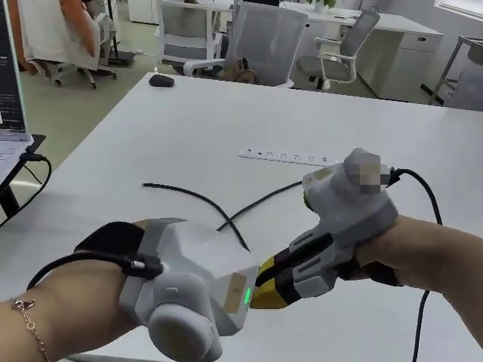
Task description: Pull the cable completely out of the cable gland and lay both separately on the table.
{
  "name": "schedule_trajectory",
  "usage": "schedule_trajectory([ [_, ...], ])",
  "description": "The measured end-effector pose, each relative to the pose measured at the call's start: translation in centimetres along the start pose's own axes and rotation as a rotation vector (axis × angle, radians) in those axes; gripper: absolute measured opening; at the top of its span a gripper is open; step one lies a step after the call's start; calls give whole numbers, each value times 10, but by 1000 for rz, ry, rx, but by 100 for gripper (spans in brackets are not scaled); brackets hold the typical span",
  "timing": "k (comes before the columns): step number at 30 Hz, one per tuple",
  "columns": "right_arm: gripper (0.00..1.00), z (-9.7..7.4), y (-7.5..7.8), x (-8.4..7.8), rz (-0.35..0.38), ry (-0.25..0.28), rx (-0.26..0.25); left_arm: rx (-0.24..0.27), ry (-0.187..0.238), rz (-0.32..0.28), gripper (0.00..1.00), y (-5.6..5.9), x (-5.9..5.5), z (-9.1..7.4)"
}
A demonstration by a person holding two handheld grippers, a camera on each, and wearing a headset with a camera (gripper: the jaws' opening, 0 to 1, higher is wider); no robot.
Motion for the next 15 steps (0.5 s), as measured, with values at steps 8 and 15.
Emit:
schedule_trajectory([
  [8,13,10,-2,-17,-22,-55,-7,-43,10,-30,18,11,-2,10],
  [15,12,20,-6,-27,-61,-99,-77,-118,35,-229,17,23,-7,17],
])
Point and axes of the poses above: the centre of the closed fingertips' face, and the gripper's own axes: z roughly forward along the fingers, y roughly to its right, x roughly out of its top, the point moved 1 cm from there along -z, roughly backward along the fingers, and after that the axes turned 1 degree about -z, right-handed, at the moved point
